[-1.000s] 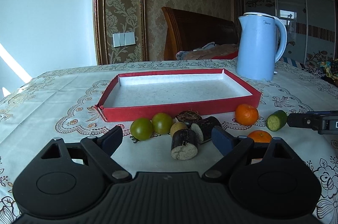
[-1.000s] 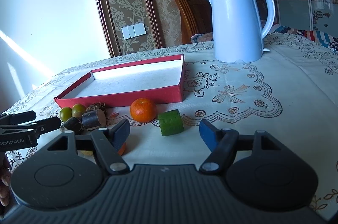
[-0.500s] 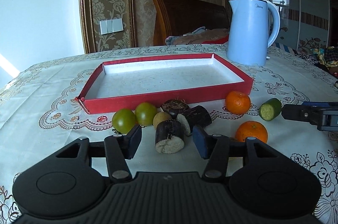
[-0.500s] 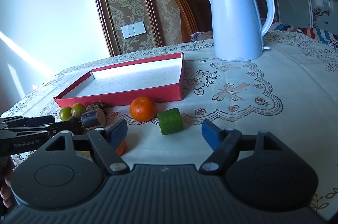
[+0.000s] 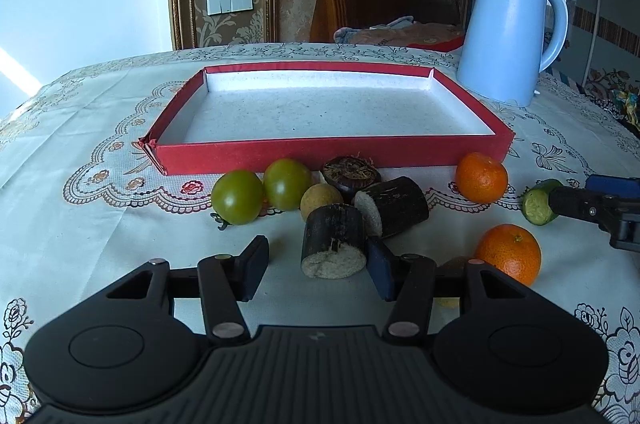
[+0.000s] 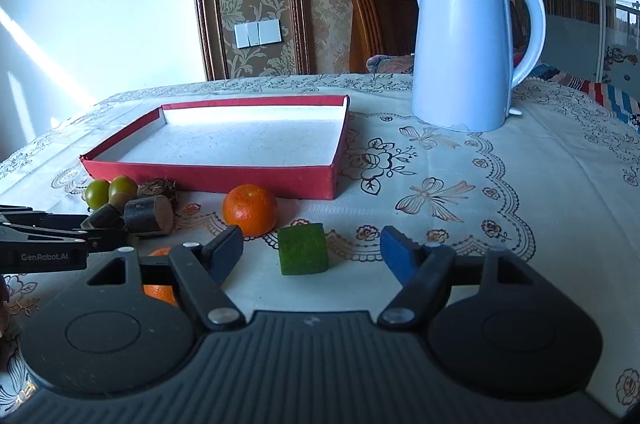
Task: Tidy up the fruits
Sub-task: 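Move the left tool to an eggplant slice while the right tool approaches the green cucumber chunk, then close the left tool on the eggplant slice while the right tool grips the cucumber chunk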
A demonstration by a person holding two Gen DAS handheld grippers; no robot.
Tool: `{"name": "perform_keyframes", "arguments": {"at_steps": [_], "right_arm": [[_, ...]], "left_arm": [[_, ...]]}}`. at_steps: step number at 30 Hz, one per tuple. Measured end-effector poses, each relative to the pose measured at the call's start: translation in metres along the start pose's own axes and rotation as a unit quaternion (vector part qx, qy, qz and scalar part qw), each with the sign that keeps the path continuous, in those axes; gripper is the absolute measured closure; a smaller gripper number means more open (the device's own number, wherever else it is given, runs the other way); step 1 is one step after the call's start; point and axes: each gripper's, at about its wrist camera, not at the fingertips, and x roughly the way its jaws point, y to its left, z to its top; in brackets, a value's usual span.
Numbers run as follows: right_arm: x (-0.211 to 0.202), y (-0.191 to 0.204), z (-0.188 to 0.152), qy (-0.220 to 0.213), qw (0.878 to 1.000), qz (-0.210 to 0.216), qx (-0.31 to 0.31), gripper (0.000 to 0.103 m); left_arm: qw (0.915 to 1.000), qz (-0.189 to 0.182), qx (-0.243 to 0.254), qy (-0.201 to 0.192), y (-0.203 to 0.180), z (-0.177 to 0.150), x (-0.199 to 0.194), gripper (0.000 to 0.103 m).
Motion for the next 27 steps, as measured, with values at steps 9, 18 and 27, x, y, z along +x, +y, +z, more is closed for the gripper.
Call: {"name": "perform_keyframes", "arguments": {"at_steps": [9,18,27], "right_arm": [[0.017,-0.001,-0.001,0.037,0.999,0.016,-0.001,0.051],[0.023,-0.001,0.000,0.051,0.999,0.018,0.000,0.064],[0.030,0.000,0.003,0.057,0.998,0.020,-0.002,0.076]], "left_arm": [[1.0000,0.000,0.006,0.002,-0.003,0.001,0.002,0.055],[1.0000,-0.008,0.005,0.001,-0.004,0.001,0.002,0.062],[0.9999,-0.014,0.008,-0.001,-0.004,0.000,0.002,0.067]]}}
